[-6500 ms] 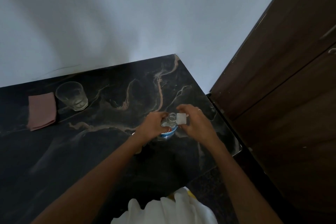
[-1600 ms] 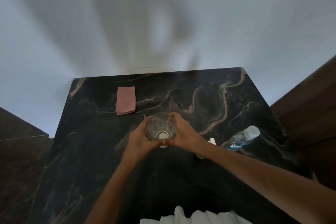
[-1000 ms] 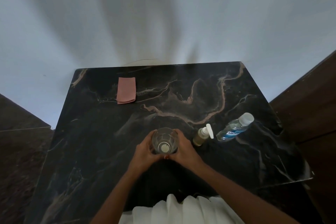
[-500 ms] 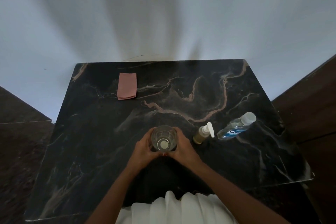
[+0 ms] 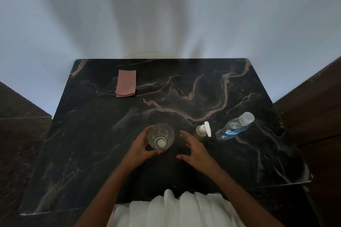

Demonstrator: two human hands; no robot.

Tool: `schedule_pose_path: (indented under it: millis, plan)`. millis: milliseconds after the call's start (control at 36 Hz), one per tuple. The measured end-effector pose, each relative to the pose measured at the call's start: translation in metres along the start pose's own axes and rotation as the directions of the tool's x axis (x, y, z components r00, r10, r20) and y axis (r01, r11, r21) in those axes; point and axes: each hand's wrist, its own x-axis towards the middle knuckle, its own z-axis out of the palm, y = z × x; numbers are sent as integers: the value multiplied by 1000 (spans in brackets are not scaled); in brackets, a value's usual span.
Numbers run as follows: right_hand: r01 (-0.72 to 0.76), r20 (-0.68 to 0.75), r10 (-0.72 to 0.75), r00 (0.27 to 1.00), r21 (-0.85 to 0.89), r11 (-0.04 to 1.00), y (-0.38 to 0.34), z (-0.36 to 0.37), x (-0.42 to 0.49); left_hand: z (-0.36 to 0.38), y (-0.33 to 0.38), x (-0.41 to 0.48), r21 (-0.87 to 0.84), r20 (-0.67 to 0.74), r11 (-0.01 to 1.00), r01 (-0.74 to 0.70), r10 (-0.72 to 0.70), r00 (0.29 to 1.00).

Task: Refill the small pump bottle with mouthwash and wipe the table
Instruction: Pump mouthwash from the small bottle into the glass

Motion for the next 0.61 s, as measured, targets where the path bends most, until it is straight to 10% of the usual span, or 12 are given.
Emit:
schedule_pose_path:
  millis: [389,611]
  plan:
    - [-148,-77,147,986,-16,989,35,-69,-14,1,5,-2,-19,17,991,133,-133,991]
    - [18,-71,-16,997,39,999,41,-72,12,-1,3,-2,-31,10,987,159,-159,987]
